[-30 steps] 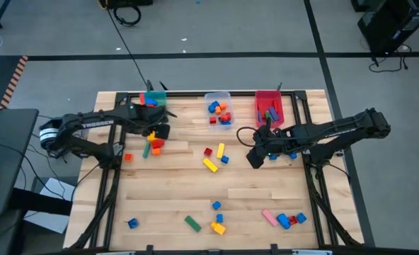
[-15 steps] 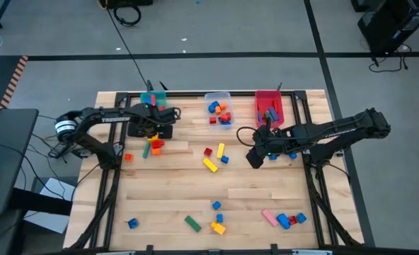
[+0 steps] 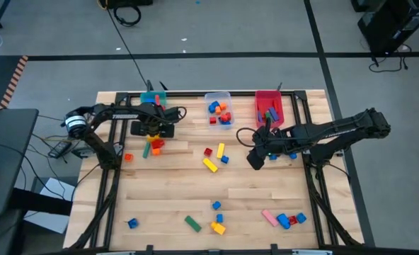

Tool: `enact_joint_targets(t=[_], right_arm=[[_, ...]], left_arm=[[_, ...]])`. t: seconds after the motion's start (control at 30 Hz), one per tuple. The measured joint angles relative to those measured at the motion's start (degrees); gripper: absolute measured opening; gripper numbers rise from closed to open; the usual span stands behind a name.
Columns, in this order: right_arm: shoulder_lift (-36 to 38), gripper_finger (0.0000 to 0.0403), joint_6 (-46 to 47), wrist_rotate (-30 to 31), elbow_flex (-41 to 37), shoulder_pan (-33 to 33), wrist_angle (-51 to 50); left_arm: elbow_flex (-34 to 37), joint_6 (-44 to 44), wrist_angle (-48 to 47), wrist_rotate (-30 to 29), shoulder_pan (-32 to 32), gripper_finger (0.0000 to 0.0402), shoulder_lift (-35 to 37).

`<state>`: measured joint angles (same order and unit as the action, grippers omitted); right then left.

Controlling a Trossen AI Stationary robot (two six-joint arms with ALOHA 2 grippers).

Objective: Sort blocks by size
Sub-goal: Put the yellow 1 stud game piece into the blue bin

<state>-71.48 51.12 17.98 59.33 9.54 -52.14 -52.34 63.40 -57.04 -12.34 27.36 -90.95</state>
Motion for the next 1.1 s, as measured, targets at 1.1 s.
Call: enact_joint_targets(t=[1.1], right_arm=[[0.0, 0.0225, -0.3, -0.1, 0.0, 0.6, 0.3]], left_arm=[[-6.3, -13.4, -3.1, 10.4, -11.7, 0.0281, 2.9]])
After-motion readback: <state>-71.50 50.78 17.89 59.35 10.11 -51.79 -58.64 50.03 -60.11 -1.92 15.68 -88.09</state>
